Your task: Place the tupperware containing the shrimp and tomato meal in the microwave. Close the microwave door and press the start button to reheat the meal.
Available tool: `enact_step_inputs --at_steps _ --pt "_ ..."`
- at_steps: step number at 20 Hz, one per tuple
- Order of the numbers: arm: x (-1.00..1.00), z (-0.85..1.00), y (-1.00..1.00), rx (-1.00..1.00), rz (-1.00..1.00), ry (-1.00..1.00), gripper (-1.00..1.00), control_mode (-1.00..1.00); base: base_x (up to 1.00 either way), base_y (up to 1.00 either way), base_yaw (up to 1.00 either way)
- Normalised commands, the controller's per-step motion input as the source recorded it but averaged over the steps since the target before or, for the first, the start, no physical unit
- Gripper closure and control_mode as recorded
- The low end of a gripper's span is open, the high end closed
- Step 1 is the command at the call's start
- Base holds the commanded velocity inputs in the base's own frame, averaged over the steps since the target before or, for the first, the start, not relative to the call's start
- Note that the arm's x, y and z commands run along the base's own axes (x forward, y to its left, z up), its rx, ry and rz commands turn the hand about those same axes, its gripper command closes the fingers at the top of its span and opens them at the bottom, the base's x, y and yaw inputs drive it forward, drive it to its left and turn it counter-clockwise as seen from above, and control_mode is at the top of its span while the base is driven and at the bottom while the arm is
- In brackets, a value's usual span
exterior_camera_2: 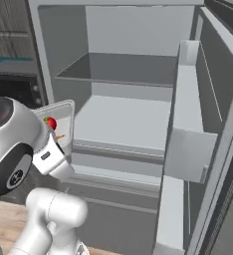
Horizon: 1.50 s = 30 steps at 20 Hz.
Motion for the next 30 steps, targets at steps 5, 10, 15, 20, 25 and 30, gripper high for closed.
enact_step_inputs --at_steps 5,10,15,20,25,30 --pt "0.0 0.0 0.0 0.0 0.0 0.0 1.0 1.0 -0.28 0.61 0.24" --pt "0.0 0.0 0.0 0.0 0.0 0.0 1.0 1.0 0.0 0.74 0.48" --pt "0.0 0.0 0.0 0.0 0.0 0.0 1.0 1.0 0.05 0.67 0.67" --pt "0.0 0.0 0.0 0.0 0.0 0.0 1.0 1.0 0.09 0.36 0.75" --pt "0.0 0.0 0.0 0.0 0.0 0.0 1.0 1.0 0.1 0.01 0.82" --pt "0.0 0.0 0.0 0.0 0.0 0.0 1.0 1.0 0.15 0.0 0.82"
